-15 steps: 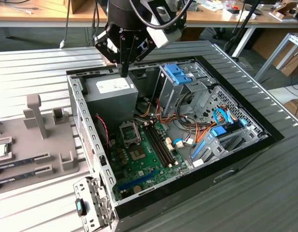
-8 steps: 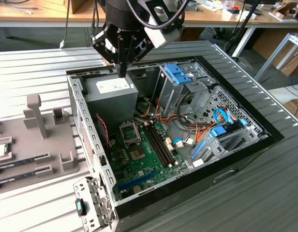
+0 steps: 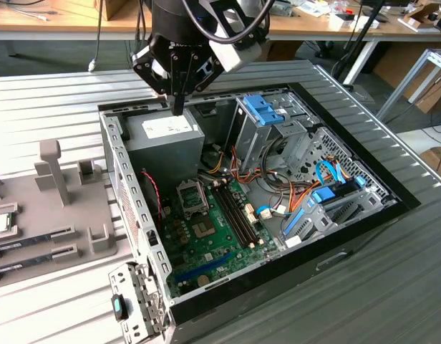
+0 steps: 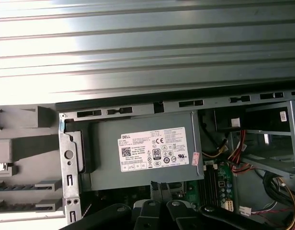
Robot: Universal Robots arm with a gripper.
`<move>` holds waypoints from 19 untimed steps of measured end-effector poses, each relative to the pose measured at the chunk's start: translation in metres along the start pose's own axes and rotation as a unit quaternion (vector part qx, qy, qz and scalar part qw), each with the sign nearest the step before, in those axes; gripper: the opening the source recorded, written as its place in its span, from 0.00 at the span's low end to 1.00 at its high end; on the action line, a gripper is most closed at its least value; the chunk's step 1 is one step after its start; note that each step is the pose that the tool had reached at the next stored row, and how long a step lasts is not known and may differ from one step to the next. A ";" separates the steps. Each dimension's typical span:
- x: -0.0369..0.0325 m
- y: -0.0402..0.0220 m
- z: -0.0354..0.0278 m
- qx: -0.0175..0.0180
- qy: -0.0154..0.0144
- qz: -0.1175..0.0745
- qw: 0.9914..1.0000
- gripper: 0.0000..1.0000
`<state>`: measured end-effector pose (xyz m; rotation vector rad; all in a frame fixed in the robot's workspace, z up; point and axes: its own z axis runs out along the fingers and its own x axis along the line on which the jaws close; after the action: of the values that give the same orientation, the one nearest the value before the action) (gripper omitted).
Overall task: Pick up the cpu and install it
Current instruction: 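Reach for the cpu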
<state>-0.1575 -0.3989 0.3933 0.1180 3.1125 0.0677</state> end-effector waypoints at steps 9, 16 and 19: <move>0.0065 -0.0005 -0.0002 0.000 0.000 0.000 1.000 0.11; 0.0102 -0.0008 -0.0003 0.000 0.000 0.000 1.000 0.11; 0.0124 -0.0009 -0.0004 0.000 0.000 0.000 1.000 0.11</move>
<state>-0.1699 -0.3989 0.3933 0.1180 3.1125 0.0677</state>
